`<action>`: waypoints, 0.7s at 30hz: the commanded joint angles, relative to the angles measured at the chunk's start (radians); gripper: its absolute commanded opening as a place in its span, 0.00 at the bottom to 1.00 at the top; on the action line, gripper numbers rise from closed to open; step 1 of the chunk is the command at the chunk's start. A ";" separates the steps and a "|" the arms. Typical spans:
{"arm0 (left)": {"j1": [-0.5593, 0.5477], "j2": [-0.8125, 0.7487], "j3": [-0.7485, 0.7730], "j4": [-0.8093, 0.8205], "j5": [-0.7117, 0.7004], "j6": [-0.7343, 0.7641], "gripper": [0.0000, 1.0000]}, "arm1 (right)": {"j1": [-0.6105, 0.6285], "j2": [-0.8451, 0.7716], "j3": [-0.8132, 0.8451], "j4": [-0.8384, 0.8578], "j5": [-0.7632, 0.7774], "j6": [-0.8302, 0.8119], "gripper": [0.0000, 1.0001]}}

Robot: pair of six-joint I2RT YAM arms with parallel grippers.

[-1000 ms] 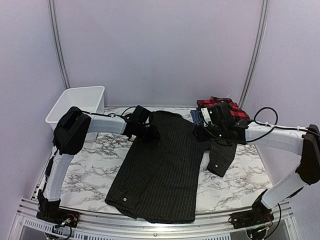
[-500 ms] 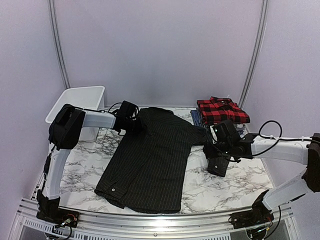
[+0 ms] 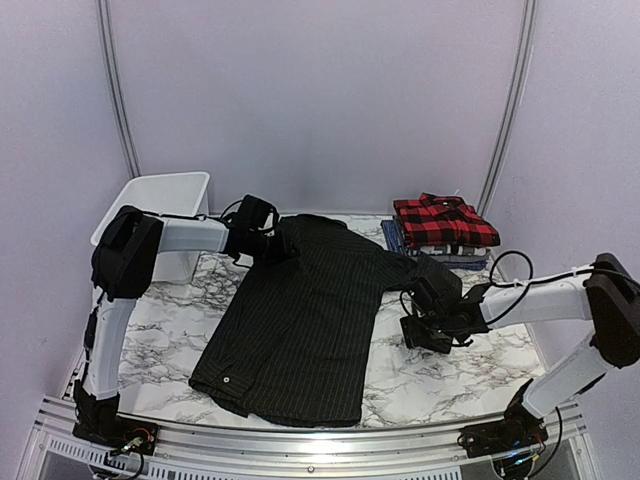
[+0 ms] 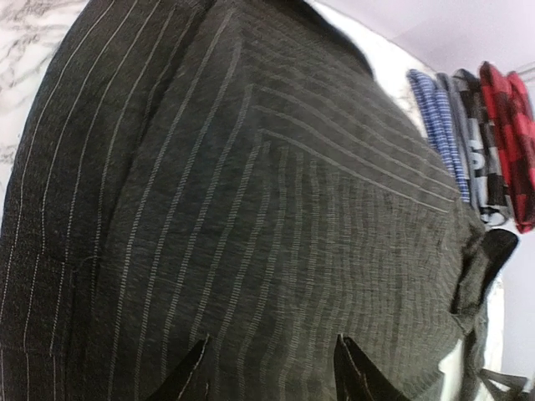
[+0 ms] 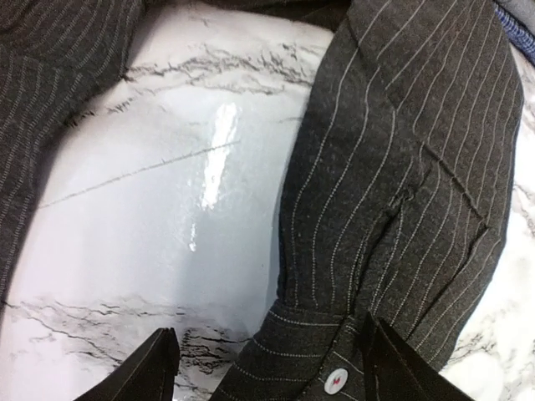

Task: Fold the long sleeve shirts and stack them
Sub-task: Pick up the sleeve from the center of the board.

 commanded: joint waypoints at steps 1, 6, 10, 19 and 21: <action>-0.009 -0.105 0.001 -0.033 0.049 0.023 0.50 | 0.016 0.053 0.004 -0.042 0.065 0.075 0.68; -0.023 -0.160 -0.003 -0.044 0.067 0.036 0.50 | 0.013 0.076 -0.002 -0.036 0.073 0.100 0.51; -0.037 -0.214 -0.026 -0.052 0.108 0.039 0.51 | 0.019 0.079 0.055 -0.079 0.040 0.075 0.12; -0.111 -0.396 -0.189 -0.053 0.180 0.087 0.52 | 0.029 -0.073 0.264 -0.185 -0.143 0.008 0.00; -0.145 -0.432 -0.228 -0.050 0.184 0.099 0.54 | 0.029 -0.069 0.314 -0.177 -0.224 0.016 0.00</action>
